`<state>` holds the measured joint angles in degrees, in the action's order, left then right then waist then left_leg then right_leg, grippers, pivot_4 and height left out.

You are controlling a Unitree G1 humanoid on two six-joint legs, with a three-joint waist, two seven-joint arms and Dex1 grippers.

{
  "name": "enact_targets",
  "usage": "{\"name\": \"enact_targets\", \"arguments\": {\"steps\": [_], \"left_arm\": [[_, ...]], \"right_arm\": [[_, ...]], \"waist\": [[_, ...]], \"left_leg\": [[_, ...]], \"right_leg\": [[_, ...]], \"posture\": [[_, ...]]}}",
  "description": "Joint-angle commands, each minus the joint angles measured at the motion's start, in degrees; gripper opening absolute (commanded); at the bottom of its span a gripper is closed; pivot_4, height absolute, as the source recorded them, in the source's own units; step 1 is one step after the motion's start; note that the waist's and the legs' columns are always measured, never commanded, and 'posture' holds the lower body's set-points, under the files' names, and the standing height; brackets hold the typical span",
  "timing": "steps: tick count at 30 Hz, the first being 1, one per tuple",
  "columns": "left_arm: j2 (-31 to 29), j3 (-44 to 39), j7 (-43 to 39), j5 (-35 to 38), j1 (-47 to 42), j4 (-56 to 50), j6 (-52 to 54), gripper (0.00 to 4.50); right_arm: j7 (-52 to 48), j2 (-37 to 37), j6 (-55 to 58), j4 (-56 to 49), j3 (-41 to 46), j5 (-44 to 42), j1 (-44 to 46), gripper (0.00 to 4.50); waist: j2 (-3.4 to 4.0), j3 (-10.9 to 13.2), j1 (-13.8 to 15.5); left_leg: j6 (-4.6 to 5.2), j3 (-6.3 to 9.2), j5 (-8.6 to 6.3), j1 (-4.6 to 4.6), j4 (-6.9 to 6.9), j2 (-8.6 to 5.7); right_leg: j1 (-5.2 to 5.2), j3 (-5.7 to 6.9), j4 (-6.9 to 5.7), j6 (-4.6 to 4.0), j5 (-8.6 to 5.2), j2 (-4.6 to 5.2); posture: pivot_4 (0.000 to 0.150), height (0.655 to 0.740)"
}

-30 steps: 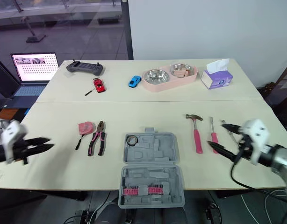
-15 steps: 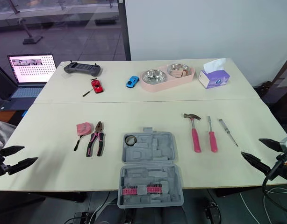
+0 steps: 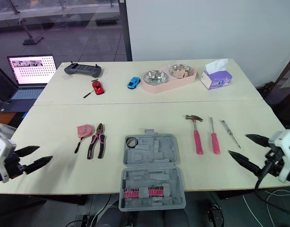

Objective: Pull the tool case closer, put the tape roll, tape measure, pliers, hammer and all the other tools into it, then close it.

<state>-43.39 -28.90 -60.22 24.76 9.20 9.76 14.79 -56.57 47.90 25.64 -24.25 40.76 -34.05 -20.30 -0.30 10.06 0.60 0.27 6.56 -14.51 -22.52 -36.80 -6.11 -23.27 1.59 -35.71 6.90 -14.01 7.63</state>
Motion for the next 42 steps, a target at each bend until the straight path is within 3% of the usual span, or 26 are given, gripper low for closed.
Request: {"name": "enact_targets", "arguments": {"steps": [1,6,14,25,36,40,42], "left_arm": [[5.9,2.0,7.5,-0.4,0.0,-6.0,-1.2,4.45],[15.3,6.5,19.7,-5.5,-1.2,-10.4,-4.0,4.45],[23.4,11.5,33.3,-13.0,-6.0,-5.6,-10.0,4.45],[25.5,13.1,39.8,-14.3,-12.5,2.1,-8.6,4.45],[23.7,16.5,41.2,-14.3,-13.9,-0.8,6.9,4.45],[24.7,15.1,41.5,-12.2,-15.5,0.2,9.0,3.17],[24.6,15.4,41.2,-12.6,-16.3,1.3,8.6,2.03]], "right_arm": [[4.5,0.9,4.8,-10.1,-5.0,-4.5,3.8,4.50],[7.3,0.8,7.2,-15.1,-17.3,-5.3,12.5,4.50],[1.8,0.7,2.4,-9.7,-37.2,2.3,26.5,4.50],[1.9,-0.7,1.5,-6.4,-40.0,4.2,31.7,4.50],[3.7,-1.2,3.6,-8.7,-39.4,3.2,31.6,4.50],[4.6,-1.7,3.9,-8.9,-39.4,3.5,31.3,4.50],[4.9,-1.8,3.9,-9.1,-39.6,3.6,31.1,4.50]], "waist": [[-0.02,0.0,0.2],[-0.17,0.0,0.4],[-0.26,0.0,0.5],[-0.29,0.0,0.5],[-0.18,-0.1,0.4],[-0.17,-0.1,0.5],[-0.17,-0.1,0.7]], "left_leg": [[0.00,0.00,0.00,-0.01,0.00,0.00],[0.00,0.00,0.00,-0.04,-0.01,-0.02],[0.14,0.00,0.04,-0.11,-0.12,-0.06],[0.24,0.00,0.04,-0.13,-0.20,-0.11],[0.24,0.01,0.04,-0.07,-0.20,-0.10],[0.24,0.00,0.03,-0.04,-0.20,-0.10],[0.24,0.00,0.03,-0.04,-0.20,-0.11]], "right_leg": [[0.00,0.00,0.01,-0.06,0.04,0.00],[0.07,0.04,0.21,-0.12,0.13,0.00],[0.07,0.16,0.28,0.11,0.30,-0.03],[0.04,0.21,0.25,0.24,0.37,-0.08],[0.06,0.20,0.17,0.25,0.37,-0.18],[0.05,0.20,0.17,0.25,0.37,-0.18],[0.05,0.20,0.17,0.25,0.37,-0.18]], "posture": [[0.150,0.7370],[0.150,0.7370],[0.150,0.7370],[0.150,0.7370],[0.150,0.7370],[0.150,0.7370],[0.150,0.7370]]}}
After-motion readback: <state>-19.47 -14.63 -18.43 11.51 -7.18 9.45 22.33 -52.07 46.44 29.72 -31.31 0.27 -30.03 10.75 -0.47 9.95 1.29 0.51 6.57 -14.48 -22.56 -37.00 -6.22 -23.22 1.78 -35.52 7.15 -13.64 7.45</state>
